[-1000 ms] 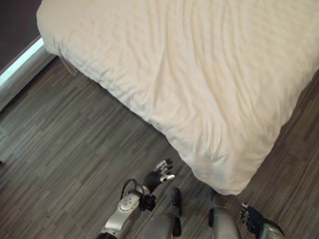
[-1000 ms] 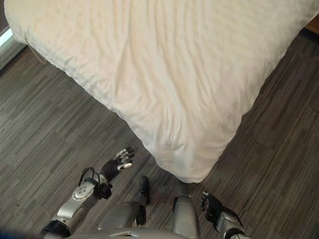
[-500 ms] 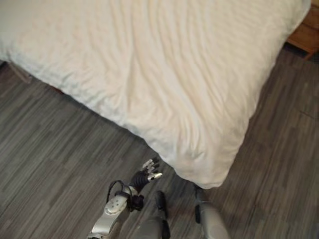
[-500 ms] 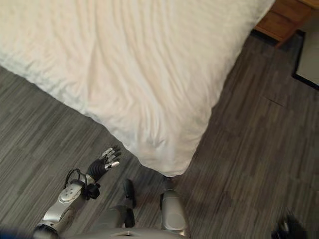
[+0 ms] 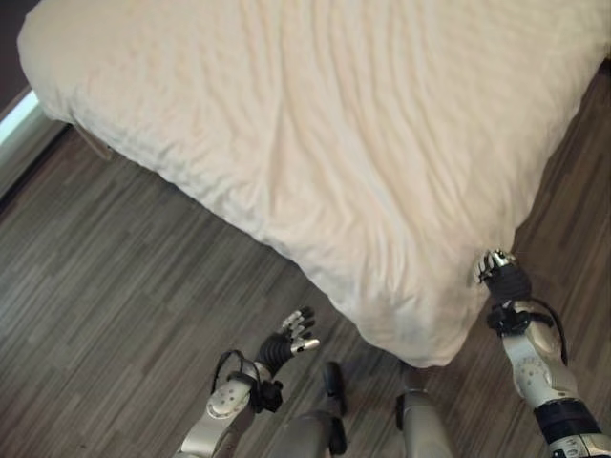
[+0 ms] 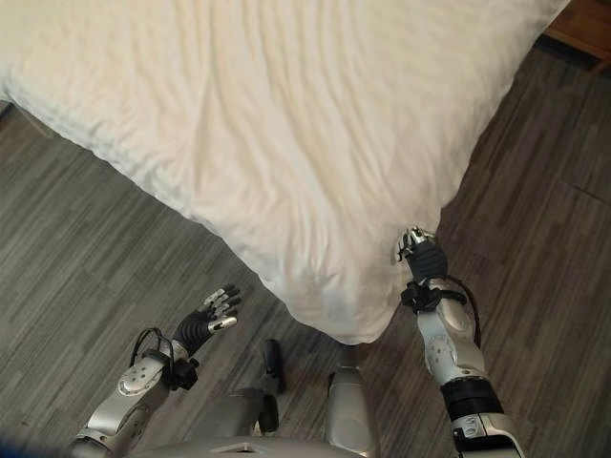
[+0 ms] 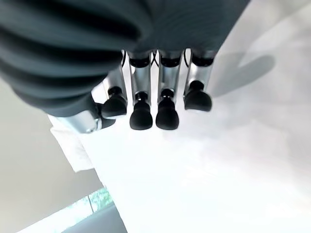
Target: Making the bed.
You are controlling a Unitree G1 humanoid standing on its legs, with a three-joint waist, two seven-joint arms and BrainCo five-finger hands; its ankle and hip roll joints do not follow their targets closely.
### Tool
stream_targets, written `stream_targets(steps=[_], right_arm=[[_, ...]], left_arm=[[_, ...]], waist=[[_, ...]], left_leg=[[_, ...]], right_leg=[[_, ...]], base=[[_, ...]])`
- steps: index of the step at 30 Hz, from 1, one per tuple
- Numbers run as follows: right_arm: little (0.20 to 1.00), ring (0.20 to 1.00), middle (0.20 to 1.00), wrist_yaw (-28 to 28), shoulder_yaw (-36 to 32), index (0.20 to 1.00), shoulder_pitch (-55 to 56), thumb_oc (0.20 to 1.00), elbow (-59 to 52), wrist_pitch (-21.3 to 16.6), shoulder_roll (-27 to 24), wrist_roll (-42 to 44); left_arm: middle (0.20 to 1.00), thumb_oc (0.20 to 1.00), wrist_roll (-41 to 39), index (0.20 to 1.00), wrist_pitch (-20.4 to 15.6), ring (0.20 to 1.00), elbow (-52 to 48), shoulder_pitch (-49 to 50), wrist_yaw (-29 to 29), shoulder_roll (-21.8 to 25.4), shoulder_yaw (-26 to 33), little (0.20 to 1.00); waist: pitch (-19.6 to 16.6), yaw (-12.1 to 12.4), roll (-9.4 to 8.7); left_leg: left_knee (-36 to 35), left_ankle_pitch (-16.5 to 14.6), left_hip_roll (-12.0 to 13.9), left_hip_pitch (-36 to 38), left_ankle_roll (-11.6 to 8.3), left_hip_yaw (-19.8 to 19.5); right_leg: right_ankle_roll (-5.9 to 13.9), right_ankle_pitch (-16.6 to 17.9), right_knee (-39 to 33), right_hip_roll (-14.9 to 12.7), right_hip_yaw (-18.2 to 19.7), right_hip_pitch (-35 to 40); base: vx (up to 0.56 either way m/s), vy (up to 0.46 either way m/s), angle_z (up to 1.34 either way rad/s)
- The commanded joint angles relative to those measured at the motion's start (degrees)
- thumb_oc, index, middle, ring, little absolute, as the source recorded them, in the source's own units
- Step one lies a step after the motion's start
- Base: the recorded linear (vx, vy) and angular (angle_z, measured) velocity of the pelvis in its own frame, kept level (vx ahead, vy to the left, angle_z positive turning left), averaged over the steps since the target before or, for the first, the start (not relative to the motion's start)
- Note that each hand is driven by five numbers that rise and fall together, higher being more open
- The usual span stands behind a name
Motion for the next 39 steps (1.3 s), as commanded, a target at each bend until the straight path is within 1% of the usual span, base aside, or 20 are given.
stream_targets(steps=[1,6,9,11,14,17,19,21,22,23,25,27,28,29,33,34,35,37,38,39], right_arm=[[0.200,0.200,0.200,0.24,0.44,0.200,-5.26,0.200,4.34,-0.96,-2.06,-0.07],[0.200,0.200,0.200,-0.61,1.70,0.200,-10.71,0.200,13.33,-0.64,0.06,2.87],[0.200,0.200,0.200,-0.49,0.91,0.200,-14.85,0.200,20.95,-0.52,2.73,8.18],[0.200,0.200,0.200,-0.65,-1.19,0.200,-17.49,0.200,26.88,-0.67,4.56,13.00],[0.200,0.200,0.200,-1.85,-4.33,0.200,-20.90,0.200,38.07,-0.27,4.10,15.93],[0.200,0.200,0.200,-2.90,-6.47,0.200,-22.78,0.200,48.07,1.14,1.55,14.61],[0.200,0.200,0.200,-3.64,-8.23,0.200,-21.49,0.200,51.46,1.74,0.30,13.25],[0.200,0.200,0.200,-4.50,-10.28,0.200,-18.49,0.200,53.53,1.88,-0.23,12.38],[0.200,0.200,0.200,-5.14,-11.62,0.200,-15.08,0.200,55.28,2.18,-0.23,10.49],[0.200,0.200,0.200,-5.14,-11.72,0.200,-14.88,0.200,55.19,2.19,-0.20,10.42],[0.200,0.200,0.200,-5.91,-14.97,0.200,-10.33,0.200,56.95,2.64,-1.27,9.41],[0.200,0.200,0.200,-7.44,-19.06,0.200,-6.06,0.200,57.84,1.90,-2.35,9.91],[0.200,0.200,0.200,-8.16,-20.88,0.200,-3.72,0.200,57.49,1.50,-2.85,10.21],[0.200,0.200,0.200,-8.18,-20.98,0.200,-3.59,0.200,57.43,1.49,-2.85,10.21],[0.200,0.200,0.200,-10.04,-25.92,0.200,1.72,0.200,54.51,-0.64,-3.74,11.41],[0.200,0.200,0.200,-11.19,-27.47,0.200,3.96,0.200,52.21,-1.86,-3.62,10.82],[0.200,0.200,0.200,-11.40,-27.57,0.200,4.22,0.200,51.89,-1.86,-3.42,10.71],[0.200,0.200,0.200,-11.85,-28.07,0.200,6.20,0.200,47.92,-3.17,-2.72,9.64],[0.200,0.200,0.200,-12.07,-28.08,0.200,6.44,0.200,47.55,-3.15,-2.47,9.51],[0.674,0.674,0.674,-12.27,-27.31,0.674,8.44,0.674,41.95,-4.28,-1.67,7.33]], left_arm=[[1.000,1.000,-0.65,1.000,-2.33,1.000,-0.71,-1.24,-0.95,-0.13,-0.91,1.000],[1.000,1.000,-1.76,1.000,-2.35,1.000,0.28,-2.99,-0.27,-1.63,-2.50,1.000],[1.000,1.000,-2.19,1.000,-2.27,1.000,1.32,-4.06,0.03,-2.84,-3.94,1.000],[1.000,1.000,-2.34,1.000,-2.07,1.000,1.65,-4.49,0.27,-3.29,-4.67,1.000],[1.000,1.000,-2.57,1.000,-1.95,1.000,2.40,-5.26,0.27,-3.78,-5.64,1.000],[1.000,1.000,-2.25,1.000,-2.05,1.000,2.73,-6.16,0.23,-4.05,-6.16,1.000],[1.000,1.000,-1.85,1.000,-2.08,1.000,2.75,-6.62,0.35,-4.48,-5.89,1.000],[1.000,1.000,-1.41,1.000,-2.03,1.000,2.84,-6.83,0.33,-4.84,-5.71,1.000],[1.000,1.000,-0.95,1.000,-2.21,1.000,3.01,-6.91,0.23,-5.03,-5.52,1.000],[1.000,1.000,-0.93,1.000,-2.25,1.000,3.03,-6.84,0.23,-5.02,-5.63,1.000],[1.000,1.000,-0.37,1.000,-2.47,1.000,2.67,-7.04,0.31,-5.05,-5.14,1.000],[1.000,1.000,-0.31,1.000,-2.66,1.000,2.67,-7.12,0.67,-5.30,-4.54,1.000],[1.000,1.000,-0.23,1.000,-2.79,1.000,2.80,-7.33,1.03,-5.50,-4.22,1.000],[1.000,1.000,-0.22,1.000,-2.80,1.000,2.82,-7.33,1.03,-5.52,-4.33,1.000],[1.000,1.000,-0.23,1.000,-3.03,1.000,2.60,-7.47,1.90,-5.39,-3.49,1.000],[1.000,1.000,-0.10,1.000,-3.04,1.000,2.55,-7.25,2.04,-5.18,-3.08,1.000],[1.000,1.000,-0.10,1.000,-3.03,1.000,2.52,-7.18,2.05,-5.12,-3.16,1.000],[1.000,1.000,-0.04,1.000,-3.15,1.000,2.77,-7.05,2.11,-4.89,-2.16,1.000],[1.000,1.000,-0.04,1.000,-3.15,1.000,2.76,-6.94,2.09,-4.81,-2.14,1.000],[1.000,1.000,0.19,1.000,-3.10,1.000,2.90,-6.72,2.09,-4.21,-1.33,1.000]], waist=[[0.22,1.36,2.52],[0.38,2.55,3.37],[0.56,3.55,4.23],[0.66,4.44,4.98],[0.79,5.61,6.43],[0.91,6.69,8.15],[1.18,6.86,8.98],[1.27,6.58,9.14],[1.41,5.92,9.08],[1.33,5.98,9.09],[1.31,4.77,8.75],[1.40,3.07,8.15],[1.27,1.87,7.40],[1.26,1.96,7.42],[0.78,-0.67,5.66],[0.31,-1.49,4.83],[0.35,-1.46,4.79],[-0.53,-2.37,3.79],[-0.48,-2.40,3.70],[-1.15,-3.20,2.85]], left_leg=[[0.27,2.82,-0.20,-3.38,-0.80,-6.41],[0.27,3.00,-0.23,-3.96,-0.94,-7.14],[0.27,3.18,-0.39,-4.68,-1.05,-7.58],[0.27,3.19,-0.39,-5.07,-1.11,-7.77],[0.27,3.37,-0.48,-5.79,-1.31,-8.06],[0.27,3.53,-0.72,-6.75,-1.50,-8.51],[0.27,3.59,-0.66,-7.28,-1.60,-8.68],[0.27,3.49,-0.62,-7.42,-1.60,-8.62],[0.27,3.39,-0.60,-7.30,-1.54,-8.63],[0.27,3.38,-0.60,-7.27,-1.54,-8.66],[0.27,3.12,-0.58,-6.97,-1.43,-8.67],[0.27,2.35,-0.43,-6.25,-1.39,-8.45],[0.27,2.54,-0.27,-6.21,-1.38,-8.14],[0.27,2.53,-0.28,-6.16,-1.37,-8.13],[0.27,1.95,0.06,-4.93,-1.27,-7.64],[0.27,1.73,0.08,-4.20,-1.12,-7.53],[0.27,1.71,0.05,-4.05,-1.11,-7.56],[0.27,1.50,0.19,-2.94,-0.98,-7.46],[0.27,1.48,0.17,-2.78,-0.98,-7.47],[0.27,1.34,0.28,-1.81,-0.86,-7.37]], right_leg=[[2.38,-1.03,0.69,0.81,-3.47,3.49],[2.10,-1.38,0.69,0.94,-3.80,3.28],[2.05,-1.47,0.69,0.88,-4.14,2.83],[2.03,-1.61,0.69,0.98,-4.32,2.50],[2.07,-1.78,0.69,0.87,-4.63,1.95],[2.02,-2.03,0.69,0.85,-4.68,1.15],[2.01,-2.12,0.69,0.87,-4.76,0.76],[1.95,-2.30,0.69,1.02,-4.61,0.64],[1.88,-2.40,0.69,1.15,-4.40,0.68],[1.88,-2.42,0.69,1.15,-4.43,0.72],[1.82,-2.71,0.69,1.32,-4.24,0.94],[1.91,-3.19,0.69,1.50,-3.88,1.52],[1.91,-2.85,0.69,1.58,-3.53,1.43],[1.92,-2.88,0.69,1.57,-3.52,1.48],[2.11,-2.68,0.69,1.72,-2.86,2.27],[2.16,-2.62,0.69,1.76,-2.70,2.89],[2.17,-2.66,0.69,1.74,-2.73,3.05],[2.23,-2.53,0.69,1.66,-2.66,4.06],[2.23,-2.56,0.69,1.64,-2.67,4.22],[2.20,-2.41,0.69,1.57,-2.54,5.12]], base=[[0.02,-0.047,0.02],[0.02,-0.033,0.05],[0.02,-0.035,0.09],[0.03,-0.030,0.03],[0.01,-0.011,0.00],[0.01,-0.008,0.11],[0.01,-0.019,0.14],[0.02,-0.008,0.00],[0.03,-0.009,0.01],[0.03,-0.011,0.03],[0.02,-0.001,0.01],[0.03,0.008,0.00],[0.00,0.000,0.00],[-0.01,0.010,-0.06],[0.00,0.012,-0.11],[-0.01,0.008,-0.17],[0.00,0.009,-0.17],[0.00,0.008,-0.06],[0.00,0.000,0.00],[0.00,0.000,0.00]])
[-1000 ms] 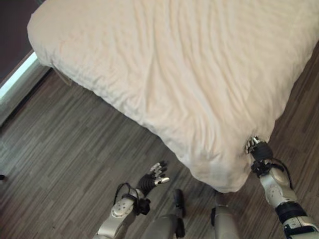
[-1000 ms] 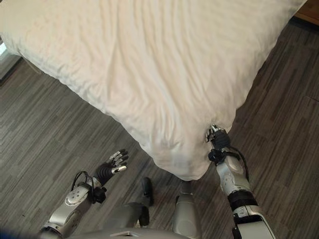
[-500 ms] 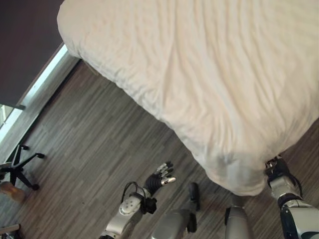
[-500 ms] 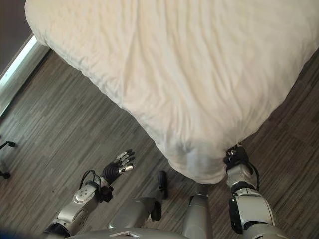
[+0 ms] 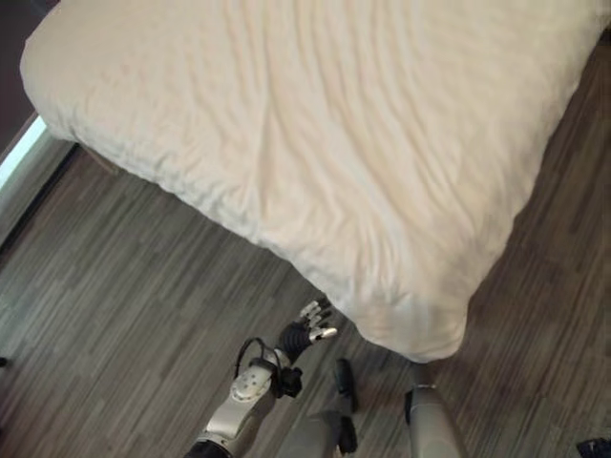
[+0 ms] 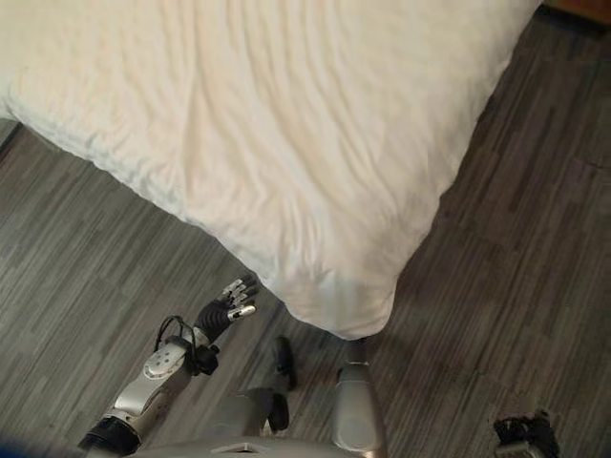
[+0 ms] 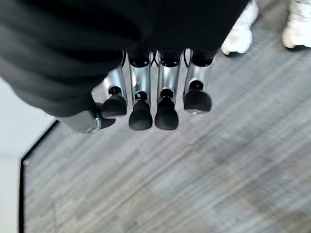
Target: Making the bed.
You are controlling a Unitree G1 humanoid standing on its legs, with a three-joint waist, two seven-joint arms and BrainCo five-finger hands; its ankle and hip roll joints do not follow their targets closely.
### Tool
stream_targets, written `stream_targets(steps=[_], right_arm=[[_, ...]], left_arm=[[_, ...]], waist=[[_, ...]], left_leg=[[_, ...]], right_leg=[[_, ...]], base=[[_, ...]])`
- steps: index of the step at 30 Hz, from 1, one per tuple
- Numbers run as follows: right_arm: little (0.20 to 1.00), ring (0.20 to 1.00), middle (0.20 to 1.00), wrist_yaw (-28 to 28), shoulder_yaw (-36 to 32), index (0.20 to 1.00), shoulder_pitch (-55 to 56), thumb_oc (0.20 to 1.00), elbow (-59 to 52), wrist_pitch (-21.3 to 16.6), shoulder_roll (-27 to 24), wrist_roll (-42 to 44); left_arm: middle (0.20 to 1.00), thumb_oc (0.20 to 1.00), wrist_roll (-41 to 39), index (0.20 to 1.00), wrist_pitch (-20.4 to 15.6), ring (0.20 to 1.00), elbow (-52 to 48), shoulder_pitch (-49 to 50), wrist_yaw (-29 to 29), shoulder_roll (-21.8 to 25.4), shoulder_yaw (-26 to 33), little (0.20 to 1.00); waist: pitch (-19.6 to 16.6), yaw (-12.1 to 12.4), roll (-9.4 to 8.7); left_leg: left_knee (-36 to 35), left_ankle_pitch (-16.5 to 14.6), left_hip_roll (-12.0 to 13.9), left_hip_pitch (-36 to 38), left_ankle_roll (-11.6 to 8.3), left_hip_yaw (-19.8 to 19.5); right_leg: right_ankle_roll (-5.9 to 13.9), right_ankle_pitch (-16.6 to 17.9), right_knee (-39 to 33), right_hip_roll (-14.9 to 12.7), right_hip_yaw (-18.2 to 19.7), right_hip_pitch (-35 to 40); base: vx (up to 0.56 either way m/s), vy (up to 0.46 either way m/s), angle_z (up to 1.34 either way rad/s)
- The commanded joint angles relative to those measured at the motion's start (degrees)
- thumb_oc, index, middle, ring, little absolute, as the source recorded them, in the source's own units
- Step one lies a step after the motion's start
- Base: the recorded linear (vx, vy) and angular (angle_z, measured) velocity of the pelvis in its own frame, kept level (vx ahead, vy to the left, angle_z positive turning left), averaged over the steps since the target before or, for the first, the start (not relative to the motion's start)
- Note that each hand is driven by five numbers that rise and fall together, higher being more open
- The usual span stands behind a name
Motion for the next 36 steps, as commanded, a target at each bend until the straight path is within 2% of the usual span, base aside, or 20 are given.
stream_targets(steps=[1,3,7,8,9,10,14,15,18,19,21,22,24,26,27,28,29,30,31,36], right_arm=[[1.000,1.000,1.000,-1.27,0.54,1.000,-2.15,1.000,-4.82,-3.80,-0.77,-4.07],[1.000,1.000,1.000,-1.66,4.13,1.000,4.52,1.000,-24.42,-5.22,3.86,-11.71],[1.000,1.000,1.000,0.59,10.27,1.000,7.66,1.000,-42.42,-5.92,7.17,-19.30],[1.000,1.000,1.000,1.70,11.23,1.000,8.39,1.000,-44.63,-6.03,8.08,-19.25],[1.000,1.000,1.000,2.81,13.38,1.000,9.27,1.000,-48.72,-5.59,8.68,-21.17],[1.000,1.000,1.000,2.76,13.40,1.000,9.27,1.000,-48.80,-5.55,8.72,-21.20],[1.000,1.000,1.000,2.87,16.19,1.000,8.52,1.000,-52.44,-4.92,9.59,-22.78],[1.000,1.000,1.000,1.68,17.09,1.000,6.74,1.000,-53.94,-4.74,10.08,-24.06],[1.000,1.000,1.000,1.46,17.64,1.000,5.97,1.000,-55.10,-4.61,10.63,-24.24],[1.000,1.000,1.000,0.82,18.80,1.000,4.01,1.000,-55.63,-4.46,10.80,-25.55],[1.000,1.000,1.000,1.04,19.71,1.000,3.62,1.000,-56.02,-4.38,10.83,-25.61],[1.000,1.000,1.000,1.97,20.64,1.000,3.53,1.000,-57.68,-4.39,10.67,-25.29],[1.000,1.000,1.000,3.09,21.50,1.000,4.15,1.000,-58.66,-4.24,9.93,-23.78],[1.000,1.000,1.000,4.23,23.17,1.000,3.70,1.000,-56.69,-4.40,8.23,-21.50],[1.000,1.000,1.000,4.60,24.21,1.000,2.80,1.000,-55.55,-4.01,6.98,-22.50],[1.000,1.000,1.000,3.98,25.08,1.000,0.51,1.000,-53.35,-3.83,5.83,-23.18],[1.000,1.000,1.000,5.00,23.51,1.000,1.41,1.000,-52.25,-3.86,7.12,-17.91],[1.000,1.000,1.000,5.00,23.51,1.000,1.41,1.000,-52.25,-3.86,7.12,-17.91],[1.000,1.000,1.000,4.84,22.05,1.000,5.11,1.000,-50.08,-2.43,9.37,-16.74],[1.000,1.000,1.000,6.44,22.14,1.000,6.90,1.000,-49.68,-0.88,8.78,-18.62]], left_arm=[[1.000,1.000,0.15,1.000,-2.88,1.000,-1.38,-0.60,0.40,0.32,1.79,1.000],[1.000,1.000,1.20,1.000,-2.90,1.000,-1.20,-1.45,0.44,1.29,2.84,1.000],[1.000,1.000,3.27,1.000,-3.48,1.000,-0.20,-3.76,0.77,2.88,3.39,1.000],[1.000,1.000,4.15,1.000,-3.60,1.000,0.82,-5.12,1.03,3.16,3.19,1.000],[1.000,1.000,5.36,1.000,-3.99,1.000,0.74,-6.42,1.40,3.75,3.46,1.000],[1.000,1.000,5.36,1.000,-3.98,1.000,0.73,-6.43,1.40,3.77,3.49,1.000],[1.000,1.000,4.33,1.000,-3.83,1.000,0.45,-5.21,1.55,2.56,5.11,1.000],[1.000,1.000,4.22,1.000,-3.96,1.000,0.50,-3.67,1.86,2.46,6.26,1.000],[1.000,1.000,4.34,1.000,-3.91,1.000,0.35,-2.80,2.02,2.62,6.86,1.000],[1.000,1.000,3.86,1.000,-3.86,1.000,-0.20,0.36,1.85,2.81,8.44,1.000],[1.000,1.000,3.65,1.000,-3.84,1.000,-0.53,1.22,1.93,2.96,9.02,1.000],[1.000,1.000,2.77,1.000,-3.78,1.000,-1.01,2.71,2.28,3.49,11.15,1.000],[1.000,1.000,0.32,1.000,-3.33,1.000,-2.34,3.51,2.47,2.71,12.14,1.000],[1.000,1.000,-1.51,1.000,-3.07,1.000,-1.07,3.33,1.89,0.78,12.00,1.000],[1.000,1.000,-0.25,1.000,-3.52,1.000,0.55,3.20,1.80,-0.21,11.36,1.000],[1.000,1.000,0.32,1.000,-3.79,1.000,1.94,3.40,2.68,-1.43,11.59,1.000],[1.000,1.000,-1.88,1.000,-3.13,1.000,2.36,3.90,2.01,-2.48,12.23,1.000],[1.000,1.000,-1.88,1.000,-3.13,1.000,2.36,3.90,2.01,-2.48,12.23,1.000],[1.000,1.000,-1.89,1.000,-1.96,1.000,1.48,7.07,0.32,-3.82,13.18,1.000],[1.000,1.000,-0.16,1.000,-2.04,1.000,-0.20,7.24,-0.38,-3.56,12.37,1.000]], waist=[[-0.79,0.54,0.86],[-1.18,-1.92,-0.77],[0.12,-3.97,-3.77],[0.21,-4.45,-3.89],[0.41,-3.60,-3.36],[0.35,-3.58,-3.42],[-1.89,-0.67,-2.86],[-4.00,1.13,-3.27],[-4.87,2.05,-3.80],[-7.55,4.99,-5.63],[-7.85,5.68,-6.33],[-7.59,7.18,-7.11],[-5.81,7.71,-6.59],[-3.25,8.96,-5.54],[-2.14,9.94,-5.15],[-1.11,11.05,-5.40],[-1.28,9.62,-5.95],[-1.32,9.61,-5.95],[-2.78,8.30,-7.38],[-3.93,7.48,-7.98]], left_leg=[[0.37,1.38,0.40,-1.54,-0.84,-6.29],[0.37,1.03,0.27,0.13,-0.53,-5.87],[0.37,1.50,1.10,0.13,-0.03,-2.39],[0.37,1.98,1.70,-0.16,0.13,-2.03],[0.37,2.86,3.69,-0.60,0.26,-0.40],[0.37,3.03,3.70,-0.77,0.23,-0.36],[0.37,4.51,6.42,-0.97,-0.24,3.65],[0.37,5.64,7.40,-1.24,-0.74,5.91],[0.37,6.19,8.04,-1.21,-1.06,7.25],[0.37,8.83,10.90,-1.91,-2.40,11.45],[0.37,10.06,12.25,-2.24,-3.08,12.67],[0.70,11.74,16.33,-2.69,-5.77,13.68],[2.45,14.96,20.92,-2.26,-8.28,13.83],[3.77,16.49,23.49,-3.46,-8.44,7.77],[3.45,15.56,21.10,-3.07,-7.82,-2.98],[5.62,12.56,15.44,-3.27,-7.22,-17.33],[9.40,10.92,15.02,-4.42,-6.32,-12.69],[9.43,10.92,15.02,-4.48,-6.32,-12.71],[22.41,5.69,13.03,-2.82,-4.81,-5.48],[26.52,3.46,9.89,-0.97,-3.93,-3.64]], right_leg=[[2.20,-1.25,0.79,1.55,-2.01,5.23],[2.43,-0.49,0.79,1.40,-1.57,6.33],[3.96,3.42,2.69,2.79,2.07,3.58],[4.11,2.71,4.24,3.31,3.22,3.16],[3.02,-3.09,10.54,3.33,0.54,3.41],[2.98,-3.00,10.62,3.35,0.59,3.19],[1.34,-8.20,18.27,-2.97,-7.91,10.06],[1.96,-5.75,19.32,-7.88,-9.99,14.56],[2.52,-4.30,18.58,-10.16,-11.49,17.07],[5.00,0.86,16.26,-14.28,-16.91,22.46],[5.52,-0.43,15.91,-13.25,-17.95,23.30],[6.15,-7.16,15.03,-11.17,-21.12,23.58],[3.92,-14.18,14.11,-7.66,-21.57,24.51],[1.81,-15.69,7.89,-2.24,-18.60,26.67],[1.28,-16.98,9.19,-1.32,-15.62,25.74],[-0.49,-16.90,9.61,0.34,-11.11,24.78],[-1.54,-15.89,8.19,1.29,-11.55,25.08],[-1.55,-15.88,8.19,1.30,-11.56,25.05],[-1.92,-12.22,4.41,1.54,-11.85,24.24],[-1.70,-10.02,2.01,1.77,-10.97,23.85]], base=[[-0.07,0.058,0.01],[-0.11,0.076,0.07],[-0.22,0.021,-0.31],[-0.36,-0.019,-0.86],[-0.28,-0.009,-0.71],[-0.29,-0.004,-0.70],[-0.25,-0.076,-0.76],[-0.22,-0.141,-0.90],[-0.25,-0.238,-0.65],[-0.28,-0.325,-0.71],[-0.37,-0.448,-0.40],[-0.34,-0.535,-0.78],[-0.29,-0.575,-1.72],[-0.42,-0.575,-0.86],[-0.44,-0.575,-0.26],[-0.37,-0.563,-0.67],[-0.24,-0.450,-0.75],[-0.33,-0.463,-0.53],[-0.23,-0.300,-0.44],[-0.11,-0.177,-0.74]])
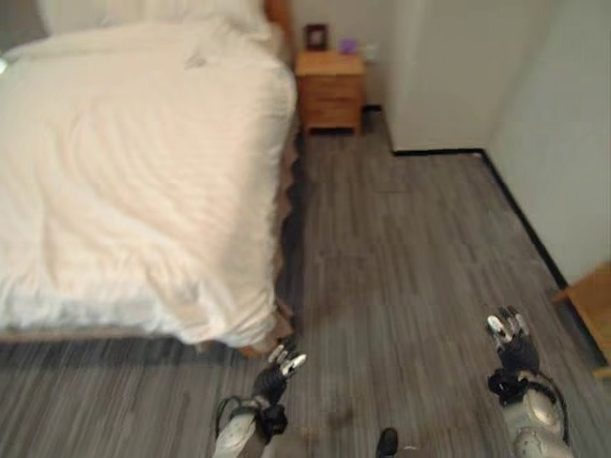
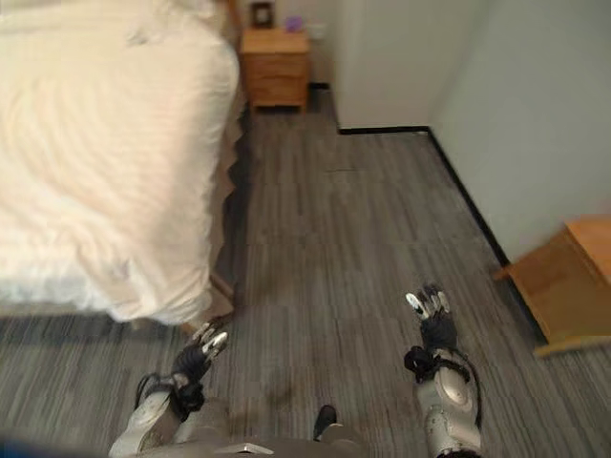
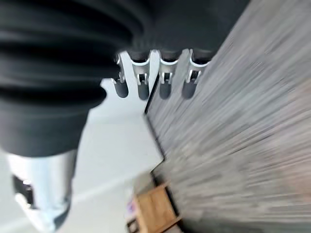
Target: Making the bed.
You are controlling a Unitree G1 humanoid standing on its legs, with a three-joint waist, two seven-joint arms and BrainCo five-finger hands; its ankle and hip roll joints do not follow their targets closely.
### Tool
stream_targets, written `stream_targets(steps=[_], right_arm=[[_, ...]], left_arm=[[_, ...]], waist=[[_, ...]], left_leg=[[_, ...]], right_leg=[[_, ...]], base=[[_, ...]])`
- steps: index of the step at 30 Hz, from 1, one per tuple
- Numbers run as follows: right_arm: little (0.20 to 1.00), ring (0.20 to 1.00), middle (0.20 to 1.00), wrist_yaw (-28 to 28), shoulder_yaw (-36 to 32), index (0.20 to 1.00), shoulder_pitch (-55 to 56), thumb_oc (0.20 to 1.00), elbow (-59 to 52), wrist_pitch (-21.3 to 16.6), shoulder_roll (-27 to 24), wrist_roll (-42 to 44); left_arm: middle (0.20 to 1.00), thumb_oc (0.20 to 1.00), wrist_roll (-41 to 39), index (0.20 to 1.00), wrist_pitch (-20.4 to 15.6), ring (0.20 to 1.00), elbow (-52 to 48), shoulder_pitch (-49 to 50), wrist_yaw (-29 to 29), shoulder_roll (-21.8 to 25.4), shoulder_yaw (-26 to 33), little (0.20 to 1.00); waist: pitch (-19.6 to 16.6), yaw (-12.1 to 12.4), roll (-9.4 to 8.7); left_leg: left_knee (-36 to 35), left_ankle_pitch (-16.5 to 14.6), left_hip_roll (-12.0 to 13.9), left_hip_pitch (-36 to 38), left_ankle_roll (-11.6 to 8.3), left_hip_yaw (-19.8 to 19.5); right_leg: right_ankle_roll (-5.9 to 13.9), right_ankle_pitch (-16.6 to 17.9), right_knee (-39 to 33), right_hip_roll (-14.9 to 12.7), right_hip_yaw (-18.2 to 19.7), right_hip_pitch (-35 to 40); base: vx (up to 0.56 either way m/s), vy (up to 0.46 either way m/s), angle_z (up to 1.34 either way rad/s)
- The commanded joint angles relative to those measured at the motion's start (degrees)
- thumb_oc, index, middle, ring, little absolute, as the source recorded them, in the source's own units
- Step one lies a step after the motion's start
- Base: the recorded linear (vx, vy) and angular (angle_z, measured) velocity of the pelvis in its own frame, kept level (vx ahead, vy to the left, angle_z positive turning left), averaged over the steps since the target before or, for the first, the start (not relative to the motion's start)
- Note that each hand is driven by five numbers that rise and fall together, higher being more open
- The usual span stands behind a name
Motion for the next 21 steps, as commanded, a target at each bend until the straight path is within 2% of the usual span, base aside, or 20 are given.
stream_targets(steps=[1,3,4,7,9,14,15,16,17,19,21], right_arm=[[1.000,1.000,1.000,2.58,-0.12,1.000,-2.65,1.000,-2.78,0.14,0.03,-0.76],[1.000,1.000,1.000,2.84,0.63,1.000,-1.59,1.000,-2.58,0.34,1.36,0.05],[1.000,1.000,1.000,3.15,1.04,1.000,-0.83,1.000,-2.41,0.38,1.76,0.23],[1.000,1.000,1.000,3.62,2.03,1.000,0.68,1.000,-2.43,0.79,2.84,0.28],[1.000,1.000,1.000,4.24,2.81,1.000,0.63,1.000,-2.26,0.91,3.61,1.98],[1.000,1.000,1.000,6.03,4.83,1.000,0.41,1.000,-3.06,2.11,4.36,3.78],[1.000,1.000,1.000,2.02,6.39,1.000,0.24,1.000,-5.01,4.63,1.34,-12.01],[1.000,1.000,1.000,1.28,6.43,1.000,0.04,1.000,-5.06,4.73,1.23,-13.74],[1.000,1.000,1.000,0.68,6.45,1.000,-0.45,1.000,-5.08,4.39,0.83,-14.22],[1.000,1.000,1.000,0.17,7.37,1.000,-1.42,1.000,-5.44,3.72,1.31,-12.85],[1.000,1.000,1.000,-0.10,7.75,1.000,-2.33,1.000,-6.70,3.00,1.57,-10.78]], left_arm=[[1.000,1.000,0.11,1.000,-2.38,1.000,-7.97,-2.44,-1.57,4.27,-0.38,1.000],[1.000,1.000,0.17,1.000,-2.36,1.000,-7.48,-2.86,-1.16,3.64,-0.94,1.000],[1.000,1.000,0.62,1.000,-2.42,1.000,-6.98,-3.50,-0.84,3.17,-1.58,1.000],[1.000,1.000,1.31,1.000,-2.94,1.000,-7.23,-4.87,-0.18,3.36,-2.95,1.000],[1.000,1.000,0.72,1.000,-2.90,1.000,-7.67,-5.22,0.03,3.55,-3.15,1.000],[1.000,1.000,0.52,1.000,-2.44,1.000,-7.56,-3.37,0.82,4.03,-1.40,1.000],[1.000,1.000,12.36,1.000,-1.56,1.000,-7.15,-3.43,7.59,5.72,3.21,1.000],[1.000,1.000,12.03,1.000,-1.77,1.000,-6.90,-3.27,7.88,5.17,3.62,1.000],[1.000,1.000,12.74,1.000,-1.97,1.000,-6.76,-3.26,8.21,4.65,3.98,1.000],[1.000,1.000,13.04,1.000,-2.98,1.000,-7.64,-2.71,11.30,3.69,4.47,1.000],[1.000,1.000,10.19,1.000,-2.96,1.000,-8.80,-2.93,11.53,3.24,4.34,1.000]], waist=[[-0.31,0.20,-0.25],[-1.60,-0.89,0.70],[-2.08,-1.20,1.29],[-3.36,-3.20,2.32],[-3.65,-3.68,2.59],[-4.37,-2.42,2.28],[-2.18,-3.53,1.90],[-2.62,-3.05,1.38],[-3.42,-2.93,1.29],[-3.97,-2.38,1.16],[-3.64,-2.12,1.27]], left_leg=[[-8.63,-2.67,-2.99,3.73,4.18,4.15],[-17.02,-4.75,-5.68,8.03,5.25,5.32],[-20.77,-5.11,-7.10,8.82,5.69,4.29],[-27.56,-3.91,-8.85,11.28,6.06,1.13],[-28.80,-3.82,-9.35,11.87,6.52,-0.35],[-29.42,-4.07,-9.95,13.05,7.35,-1.85],[-30.16,-7.38,-8.52,15.11,8.92,1.10],[-30.38,-7.27,-9.24,15.26,8.81,1.36],[-30.32,-7.44,-9.67,14.86,8.75,1.14],[-30.43,-7.07,-9.28,15.11,8.65,1.66],[-30.47,-7.15,-8.99,14.98,9.00,2.54]], right_leg=[[5.78,0.80,-2.57,0.10,1.58,4.39],[6.22,0.72,-2.25,0.71,1.19,3.86],[6.24,1.03,-2.07,1.11,0.96,3.30],[6.36,1.91,-2.70,1.41,1.21,2.34],[6.22,1.94,-2.41,1.62,2.57,1.91],[5.98,1.80,-1.62,1.52,2.99,2.57],[7.03,-1.18,16.00,2.12,5.00,-5.23],[6.76,0.00,11.79,1.49,3.18,-3.70],[7.13,0.50,7.02,1.10,3.55,-2.10],[6.90,1.03,5.81,2.34,4.85,-2.10],[7.18,1.37,7.69,1.70,2.94,-3.63]], base=[[-0.02,-0.045,0.05],[-0.02,-0.009,0.02],[-0.03,0.036,-0.03],[-0.06,0.041,0.37],[-0.04,0.049,0.86],[-0.01,0.032,0.46],[-0.03,0.031,-0.02],[-0.03,0.031,0.01],[-0.04,0.026,-0.07],[-0.07,0.011,-0.10],[-0.09,0.012,-0.23]])
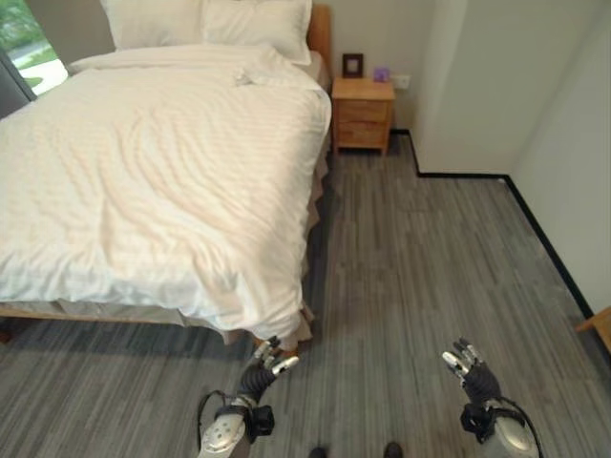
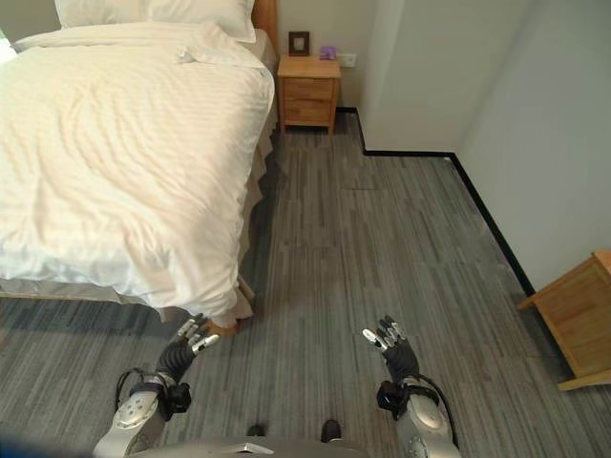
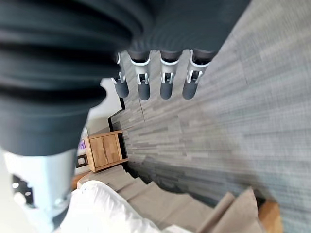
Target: Making the bed.
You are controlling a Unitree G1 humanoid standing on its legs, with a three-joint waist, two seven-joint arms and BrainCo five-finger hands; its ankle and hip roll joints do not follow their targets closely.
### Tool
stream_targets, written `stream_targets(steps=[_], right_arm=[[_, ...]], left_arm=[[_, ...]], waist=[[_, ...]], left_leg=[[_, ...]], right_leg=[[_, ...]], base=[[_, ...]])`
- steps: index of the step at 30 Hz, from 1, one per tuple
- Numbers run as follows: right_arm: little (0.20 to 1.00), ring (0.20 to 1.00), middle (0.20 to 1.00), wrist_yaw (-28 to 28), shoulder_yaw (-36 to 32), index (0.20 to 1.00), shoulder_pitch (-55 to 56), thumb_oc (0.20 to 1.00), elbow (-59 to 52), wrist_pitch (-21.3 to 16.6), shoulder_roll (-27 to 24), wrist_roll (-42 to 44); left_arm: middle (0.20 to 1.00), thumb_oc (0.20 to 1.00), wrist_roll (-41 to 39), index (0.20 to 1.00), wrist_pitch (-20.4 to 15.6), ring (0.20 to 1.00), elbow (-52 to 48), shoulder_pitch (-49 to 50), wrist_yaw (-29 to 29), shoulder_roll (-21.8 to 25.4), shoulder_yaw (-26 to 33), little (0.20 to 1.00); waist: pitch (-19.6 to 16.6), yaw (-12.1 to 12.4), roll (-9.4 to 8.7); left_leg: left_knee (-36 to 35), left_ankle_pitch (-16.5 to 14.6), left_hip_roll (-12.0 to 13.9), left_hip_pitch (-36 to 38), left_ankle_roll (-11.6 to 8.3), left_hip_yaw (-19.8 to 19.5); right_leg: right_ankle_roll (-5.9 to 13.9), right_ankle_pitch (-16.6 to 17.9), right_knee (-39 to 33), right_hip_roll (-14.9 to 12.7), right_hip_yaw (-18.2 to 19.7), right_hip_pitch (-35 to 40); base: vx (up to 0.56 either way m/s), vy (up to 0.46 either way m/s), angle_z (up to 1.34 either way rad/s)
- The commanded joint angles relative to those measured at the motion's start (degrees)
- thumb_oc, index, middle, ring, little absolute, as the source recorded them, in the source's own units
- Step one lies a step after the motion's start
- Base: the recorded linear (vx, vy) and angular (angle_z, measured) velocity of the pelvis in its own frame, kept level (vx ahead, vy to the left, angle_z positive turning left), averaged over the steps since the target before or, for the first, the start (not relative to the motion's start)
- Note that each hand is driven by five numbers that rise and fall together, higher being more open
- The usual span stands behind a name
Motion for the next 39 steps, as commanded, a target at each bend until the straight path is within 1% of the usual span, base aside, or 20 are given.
stream_targets(steps=[1,3,5,7,8,11,12,14,15,16,18,19,20,22,24,25,26,31,34,39], right_arm=[[1.000,1.000,1.000,-0.80,1.63,1.000,-4.01,1.000,-5.31,-3.32,-1.72,0.54],[1.000,1.000,1.000,-0.17,2.16,1.000,-4.16,1.000,-4.85,-2.95,-1.87,-0.49],[1.000,1.000,1.000,-0.02,2.71,1.000,-4.13,1.000,-4.52,-2.17,-1.56,-1.00],[1.000,1.000,1.000,-0.12,2.64,1.000,-3.66,1.000,-4.60,-1.93,-1.44,-1.91],[1.000,1.000,1.000,-0.13,2.64,1.000,-3.66,1.000,-4.61,-1.93,-1.44,-1.92],[1.000,1.000,1.000,-1.44,2.14,1.000,-4.40,1.000,-4.23,-2.25,-0.70,-0.83],[1.000,1.000,1.000,-1.50,1.75,1.000,-4.68,1.000,-4.70,-2.44,-0.76,0.44],[1.000,1.000,1.000,-1.10,1.65,1.000,-4.74,1.000,-3.78,-2.43,-1.35,0.20],[1.000,1.000,1.000,-1.30,0.12,1.000,-4.27,1.000,-4.31,-2.70,-3.23,-0.33],[1.000,1.000,1.000,-1.29,0.11,1.000,-4.26,1.000,-4.32,-2.70,-3.26,-0.33],[1.000,1.000,1.000,-1.40,-1.69,1.000,-3.70,1.000,-3.03,-2.89,-4.88,-0.26],[1.000,1.000,1.000,-1.86,-2.81,1.000,-3.56,1.000,-2.31,-2.69,-5.30,0.02],[1.000,1.000,1.000,-2.25,-3.82,1.000,-3.83,1.000,-1.45,-2.57,-5.29,1.42],[1.000,1.000,1.000,-2.09,-5.74,1.000,-3.99,1.000,-0.33,-3.12,-3.22,9.87],[1.000,1.000,1.000,-0.98,-6.29,1.000,-3.07,1.000,0.38,-3.21,-2.00,13.75],[1.000,1.000,1.000,-1.22,-6.08,1.000,-2.66,1.000,0.50,-3.13,-1.97,12.64],[1.000,1.000,1.000,-1.19,-5.53,1.000,-2.81,1.000,0.86,-3.51,-1.74,12.28],[1.000,1.000,1.000,-0.90,-2.72,1.000,-2.78,1.000,0.41,-2.97,-1.50,6.71],[1.000,1.000,1.000,0.59,-1.85,1.000,-2.43,1.000,-0.06,-2.90,-0.34,7.65],[1.000,1.000,1.000,0.90,0.19,1.000,-3.63,1.000,0.00,-2.39,-0.57,5.01]], left_arm=[[1.000,1.000,-2.77,1.000,-2.79,1.000,-2.79,-5.43,1.19,0.44,0.66,1.000],[1.000,1.000,-0.91,1.000,-2.03,1.000,-1.72,-6.12,0.15,1.20,-0.07,1.000],[1.000,1.000,1.15,1.000,-1.66,1.000,-2.16,-6.53,0.48,2.40,-0.04,1.000],[1.000,1.000,-1.92,1.000,-2.09,1.000,-1.62,-7.17,0.89,2.01,0.63,1.000],[1.000,1.000,-1.93,1.000,-2.10,1.000,-1.61,-7.18,0.89,2.02,0.63,1.000],[1.000,1.000,-3.17,1.000,-2.16,1.000,-0.41,-7.84,2.05,1.53,0.97,1.000],[1.000,1.000,-3.27,1.000,-2.05,1.000,-0.35,-8.15,2.07,1.73,0.76,1.000],[1.000,1.000,-3.13,1.000,-1.94,1.000,0.33,-7.80,1.36,1.80,0.79,1.000],[1.000,1.000,-5.52,1.000,-1.57,1.000,0.20,-8.11,0.45,1.15,0.47,1.000],[1.000,1.000,-5.54,1.000,-1.56,1.000,0.19,-8.10,0.44,1.14,0.46,1.000],[1.000,1.000,-7.21,1.000,-0.82,1.000,0.29,-7.63,-1.63,0.19,-0.46,1.000],[1.000,1.000,-6.71,1.000,-0.30,1.000,-0.01,-7.32,-2.16,0.10,-1.06,1.000],[1.000,1.000,-6.26,1.000,-0.13,1.000,-0.08,-6.78,-2.62,-0.09,-1.53,1.000],[1.000,1.000,-6.96,1.000,0.53,1.000,-0.33,-5.06,-3.10,-0.98,-2.26,1.000],[1.000,1.000,-7.25,1.000,1.25,1.000,-0.65,-3.54,-3.98,-1.16,-2.92,1.000],[1.000,1.000,-6.56,1.000,1.43,1.000,-1.27,-3.14,-4.48,-0.66,-3.68,1.000],[1.000,1.000,-5.99,1.000,1.22,1.000,-1.63,-3.69,-4.44,-0.32,-4.24,1.000],[1.000,1.000,-4.38,1.000,0.50,1.000,-1.41,-6.03,-4.25,0.35,-5.63,1.000],[1.000,1.000,-2.68,1.000,-0.22,1.000,-1.75,-7.32,-3.87,1.45,-5.74,1.000],[1.000,1.000,-3.35,1.000,-0.71,1.000,-0.34,-7.89,-2.09,1.32,-3.52,1.000]], waist=[[1.84,-0.44,-0.90],[2.34,-0.55,-0.76],[3.09,-0.72,-0.38],[2.87,-0.87,-0.30],[2.91,-0.88,-0.29],[2.53,-0.61,-0.68],[2.33,-0.62,-1.20],[1.91,-0.43,-1.63],[2.48,-0.39,-1.51],[2.44,-0.59,-1.44],[3.25,-0.78,-1.60],[3.60,-0.73,-1.82],[3.77,-0.60,-2.04],[3.62,-0.52,-2.40],[3.09,-0.33,-2.65],[2.56,-0.16,-2.62],[2.21,0.00,-2.01],[1.57,-1.05,-1.23],[1.50,-1.45,-1.46],[1.90,-0.66,-1.64]], left_leg=[[0.73,-0.96,-0.13,1.07,0.28,2.67],[0.80,-1.12,0.28,1.31,0.38,3.34],[0.90,-1.00,1.22,1.58,0.18,3.49],[0.62,-0.74,2.83,2.17,-0.68,3.08],[0.62,-0.75,2.83,2.22,-0.68,3.06],[0.57,-0.49,4.70,2.66,-2.16,3.55],[0.57,0.26,6.41,2.52,-3.57,3.17],[0.63,2.38,8.92,2.36,-5.49,3.14],[3.76,5.87,11.21,0.16,-6.75,2.30],[3.95,5.82,11.29,-0.05,-6.80,2.04],[10.39,8.42,12.10,-3.18,-6.93,0.74],[12.09,8.85,11.42,-4.38,-6.65,-0.23],[13.15,7.93,9.63,-5.47,-6.22,-1.96],[13.13,5.96,6.40,-6.89,-5.62,-3.33],[11.24,3.84,3.22,-6.97,-4.60,-2.99],[9.43,2.32,0.45,-7.13,-3.60,-3.56],[6.37,3.06,-1.21,-6.96,-3.14,-5.20],[3.58,2.76,-1.00,-4.83,-1.66,-4.08],[2.88,1.98,-1.60,-3.57,-0.85,-4.02],[2.93,0.88,-2.11,-2.62,0.10,-3.22]], right_leg=[[3.40,-0.38,12.04,-0.86,-0.97,-4.90],[3.92,-0.06,14.28,-1.61,-1.91,-5.65],[4.44,1.04,16.46,-3.50,-0.97,-6.89],[4.67,2.92,14.86,-6.76,0.68,-6.25],[4.68,2.92,14.82,-6.77,0.66,-6.18],[5.41,4.50,12.12,-9.54,1.28,-5.80],[5.54,1.76,9.46,-8.16,2.09,-4.50],[4.69,0.61,6.45,-5.95,1.37,-2.73],[3.33,-0.01,5.42,-4.14,-0.11,-1.30],[3.28,0.01,5.34,-4.09,-0.35,-1.24],[1.75,-0.29,4.64,-3.56,-2.02,0.08],[1.31,-0.36,4.13,-3.61,-2.60,0.73],[1.20,-0.25,3.34,-3.70,-2.61,1.29],[1.15,0.19,1.92,-3.85,-2.42,2.41],[1.17,0.47,0.93,-3.44,-2.12,2.96],[1.10,0.60,0.20,-2.68,-1.30,2.90],[1.16,0.82,-0.48,-1.48,-0.46,2.41],[1.05,-0.08,-0.71,-0.27,0.68,2.70],[1.19,-0.86,-0.09,-0.52,1.40,3.28],[1.56,-1.31,2.11,-1.11,3.23,2.58]], base=[[-0.09,0.005,-0.35],[-0.06,-0.042,-0.22],[-0.03,-0.135,-0.13],[0.04,-0.244,-0.05],[0.05,-0.247,-0.07],[0.06,-0.316,-0.22],[0.10,-0.509,-0.14],[0.10,-0.559,0.07],[0.05,-0.423,0.09],[0.01,-0.408,0.23],[0.02,-0.269,0.56],[0.03,-0.234,0.46],[0.04,-0.198,0.32],[0.07,-0.177,0.11],[0.10,-0.124,0.05],[0.12,-0.078,0.07],[0.10,-0.015,-0.06],[0.05,0.063,-0.35],[0.09,0.094,0.01],[0.07,0.100,-0.21]])
